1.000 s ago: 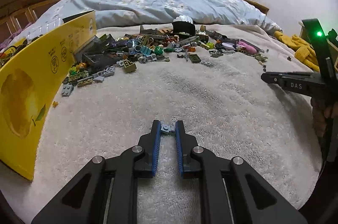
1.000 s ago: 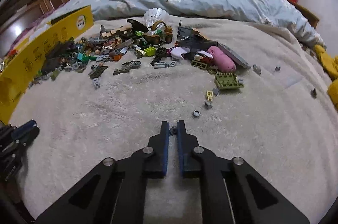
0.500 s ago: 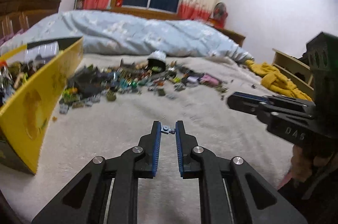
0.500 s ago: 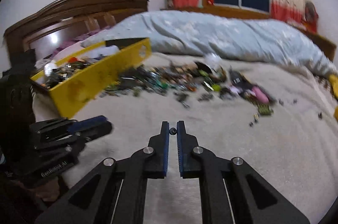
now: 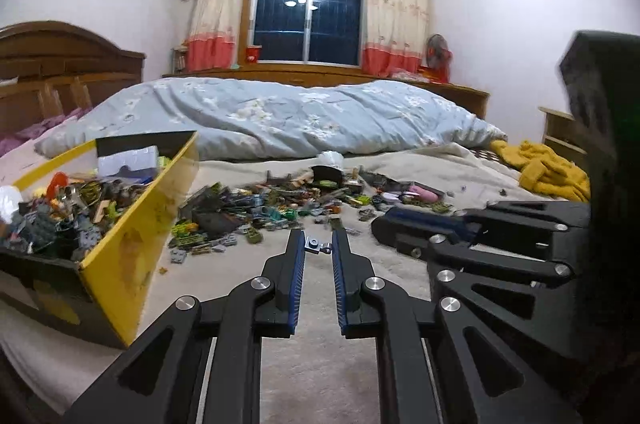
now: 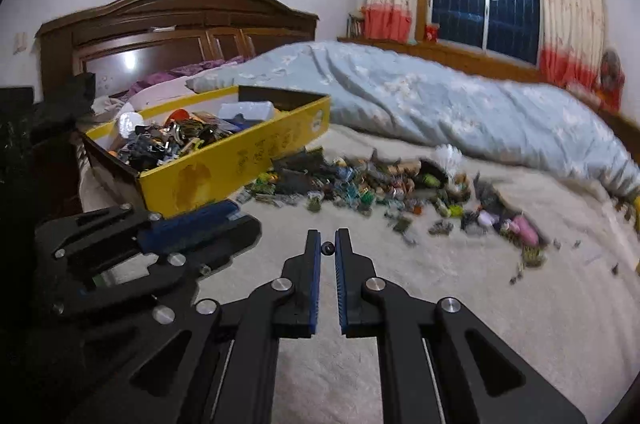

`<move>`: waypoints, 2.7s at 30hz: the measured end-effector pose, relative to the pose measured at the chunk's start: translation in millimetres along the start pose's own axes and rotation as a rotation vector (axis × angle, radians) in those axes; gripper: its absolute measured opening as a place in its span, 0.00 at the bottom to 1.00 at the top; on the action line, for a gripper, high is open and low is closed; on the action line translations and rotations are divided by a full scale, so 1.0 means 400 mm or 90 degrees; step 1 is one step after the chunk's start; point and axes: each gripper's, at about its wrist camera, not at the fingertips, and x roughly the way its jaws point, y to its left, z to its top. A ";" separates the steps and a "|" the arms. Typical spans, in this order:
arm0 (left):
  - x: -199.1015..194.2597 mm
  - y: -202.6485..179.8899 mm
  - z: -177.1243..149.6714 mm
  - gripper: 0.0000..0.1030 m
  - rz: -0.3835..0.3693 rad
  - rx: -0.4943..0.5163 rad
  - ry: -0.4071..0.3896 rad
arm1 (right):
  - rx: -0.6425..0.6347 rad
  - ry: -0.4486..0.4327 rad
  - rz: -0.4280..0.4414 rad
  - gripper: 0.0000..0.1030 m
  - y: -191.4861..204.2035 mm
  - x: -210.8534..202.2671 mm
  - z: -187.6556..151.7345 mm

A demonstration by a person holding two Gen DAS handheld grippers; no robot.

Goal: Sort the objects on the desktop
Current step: 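Carry both held pieces over the yellow-sided box, then lower both tools into the box and open them to drop the pieces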

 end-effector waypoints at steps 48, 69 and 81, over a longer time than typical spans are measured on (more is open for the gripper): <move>-0.119 0.312 0.041 0.14 0.177 -0.073 -0.091 | -0.099 -0.102 0.095 0.08 0.301 0.100 0.153; -0.098 0.418 0.088 0.14 0.228 -0.110 -0.087 | -0.076 -0.096 0.164 0.08 0.344 0.199 0.240; -0.034 0.480 0.038 0.14 0.278 -0.146 -0.031 | -0.083 -0.048 0.214 0.08 0.373 0.317 0.220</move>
